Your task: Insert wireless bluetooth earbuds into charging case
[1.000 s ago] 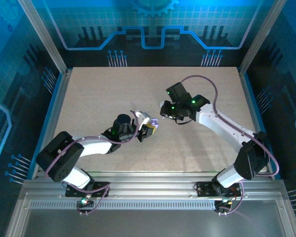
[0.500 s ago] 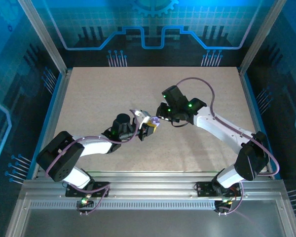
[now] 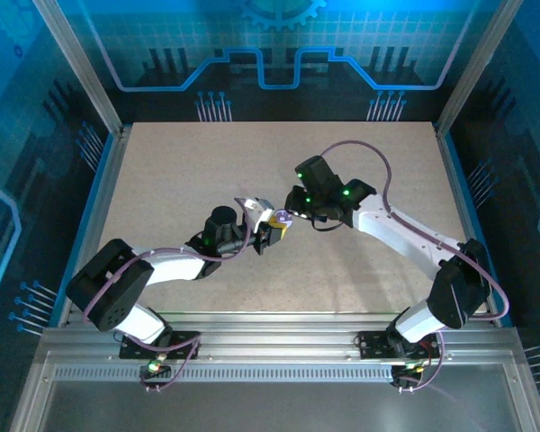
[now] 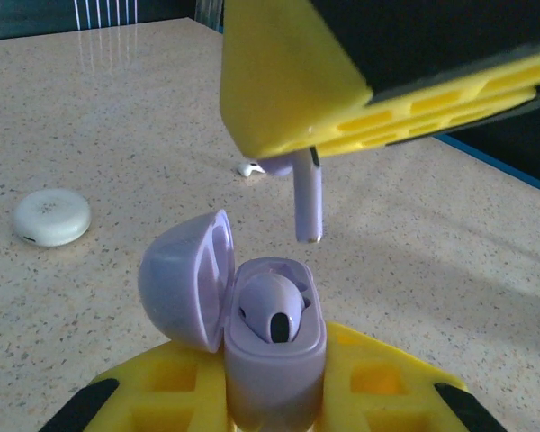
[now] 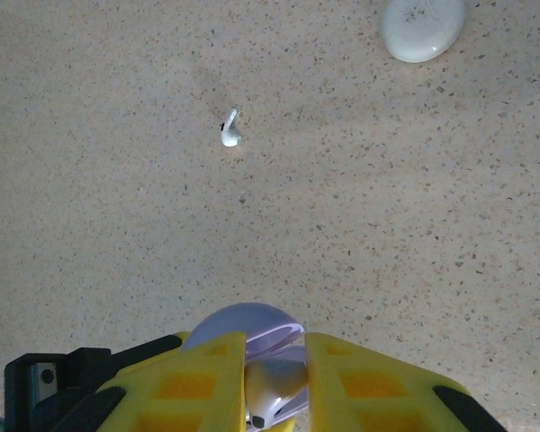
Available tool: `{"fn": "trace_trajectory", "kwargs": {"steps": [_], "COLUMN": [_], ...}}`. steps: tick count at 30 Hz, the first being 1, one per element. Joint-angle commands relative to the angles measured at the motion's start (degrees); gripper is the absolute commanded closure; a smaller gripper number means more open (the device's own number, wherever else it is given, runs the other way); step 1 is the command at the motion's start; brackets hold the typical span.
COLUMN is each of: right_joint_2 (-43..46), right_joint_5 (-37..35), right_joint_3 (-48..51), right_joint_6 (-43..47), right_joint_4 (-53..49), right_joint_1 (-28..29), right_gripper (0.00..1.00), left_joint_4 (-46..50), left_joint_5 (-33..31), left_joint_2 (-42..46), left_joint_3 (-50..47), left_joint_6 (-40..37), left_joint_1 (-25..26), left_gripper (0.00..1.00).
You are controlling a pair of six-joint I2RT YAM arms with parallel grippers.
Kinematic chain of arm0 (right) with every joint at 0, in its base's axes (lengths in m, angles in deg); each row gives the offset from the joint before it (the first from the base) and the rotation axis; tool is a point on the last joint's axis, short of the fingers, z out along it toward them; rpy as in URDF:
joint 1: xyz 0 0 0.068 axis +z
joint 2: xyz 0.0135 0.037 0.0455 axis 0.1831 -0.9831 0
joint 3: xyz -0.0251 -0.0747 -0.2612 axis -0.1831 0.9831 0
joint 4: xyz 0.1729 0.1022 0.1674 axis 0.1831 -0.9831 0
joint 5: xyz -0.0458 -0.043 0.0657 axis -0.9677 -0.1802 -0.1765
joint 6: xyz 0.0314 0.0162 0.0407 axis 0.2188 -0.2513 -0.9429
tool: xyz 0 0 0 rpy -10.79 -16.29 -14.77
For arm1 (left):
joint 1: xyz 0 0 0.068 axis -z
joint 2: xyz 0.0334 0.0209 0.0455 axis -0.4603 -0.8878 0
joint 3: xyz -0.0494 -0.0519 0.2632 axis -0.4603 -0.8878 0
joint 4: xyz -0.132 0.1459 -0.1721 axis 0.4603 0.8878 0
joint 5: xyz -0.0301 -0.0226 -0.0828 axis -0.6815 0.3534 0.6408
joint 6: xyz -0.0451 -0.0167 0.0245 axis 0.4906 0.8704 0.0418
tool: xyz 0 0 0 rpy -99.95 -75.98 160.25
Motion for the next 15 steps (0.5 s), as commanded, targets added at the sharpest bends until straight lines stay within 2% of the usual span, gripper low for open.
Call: {"fn": "trace_trajectory", "kwargs": {"steps": [1, 15], "right_joint_2": [-0.65, -1.11], "right_joint_5": [-1.42, -1.23], "right_joint_3": [0.87, 1.75], "right_joint_6": [-0.69, -1.04], "right_joint_4": [1.56, 2.90], "right_joint_1": [1.09, 1.48], "right_gripper": [0.79, 0.79], "left_joint_4": [-2.78, -4.31], "left_joint_5": [1.07, 0.68], "left_joint_2": [0.59, 0.76], "left_joint_3": [1.38, 1.56], "left_joint_6": [1.28, 2.03], "left_joint_1": [0.34, 0.33], "left_gripper": [0.87, 0.87]}}
